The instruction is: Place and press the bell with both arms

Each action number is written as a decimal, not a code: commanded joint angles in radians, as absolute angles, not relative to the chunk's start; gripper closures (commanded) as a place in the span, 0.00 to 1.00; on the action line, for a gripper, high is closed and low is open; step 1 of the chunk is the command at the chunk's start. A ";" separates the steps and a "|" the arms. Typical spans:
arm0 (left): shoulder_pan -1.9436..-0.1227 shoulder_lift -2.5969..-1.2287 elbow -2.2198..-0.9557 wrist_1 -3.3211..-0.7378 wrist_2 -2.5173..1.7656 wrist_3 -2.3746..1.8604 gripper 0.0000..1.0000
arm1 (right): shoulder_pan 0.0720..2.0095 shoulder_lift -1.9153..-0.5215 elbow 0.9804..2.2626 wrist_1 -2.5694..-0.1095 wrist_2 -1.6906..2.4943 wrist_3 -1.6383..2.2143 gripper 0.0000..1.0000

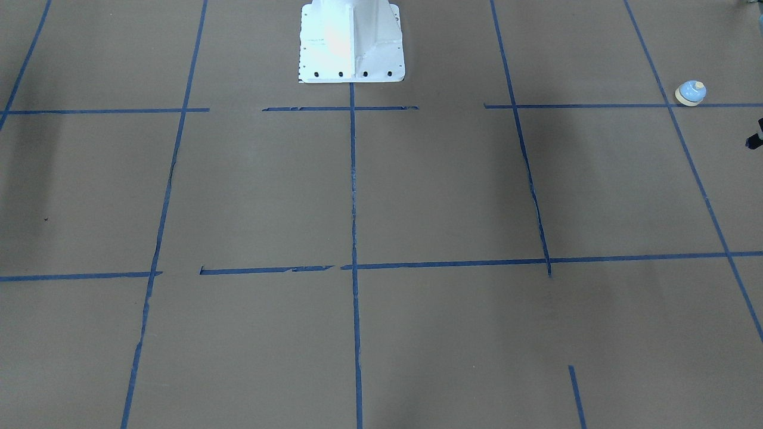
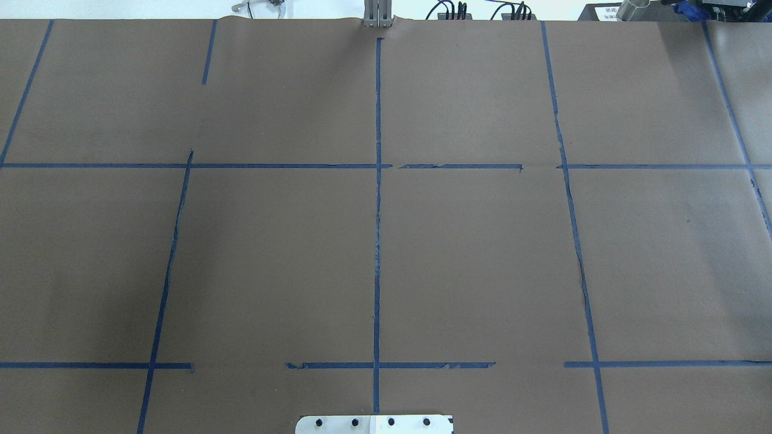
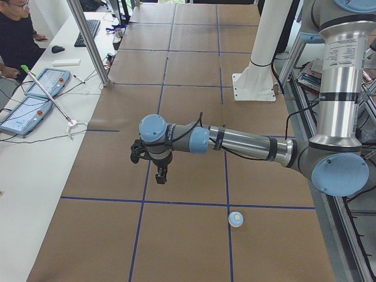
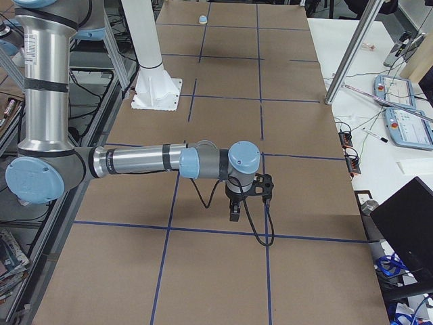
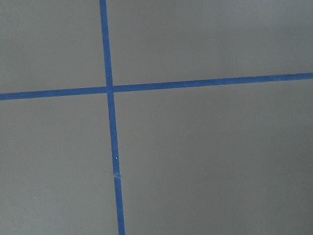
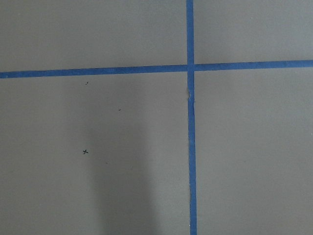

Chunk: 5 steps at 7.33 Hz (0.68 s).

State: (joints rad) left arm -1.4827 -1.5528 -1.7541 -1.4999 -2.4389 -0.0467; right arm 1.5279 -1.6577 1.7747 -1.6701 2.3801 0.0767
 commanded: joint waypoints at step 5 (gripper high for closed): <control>-1.399 -1.475 -1.758 -1.609 -2.434 -0.058 0.00 | 1.528 -1.684 1.770 -1.565 2.385 0.083 0.00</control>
State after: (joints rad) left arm -1.4310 -1.5293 -1.7562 -1.5707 -2.4358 -0.0497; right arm 1.5285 -1.6808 1.7748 -1.5812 2.3853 0.0832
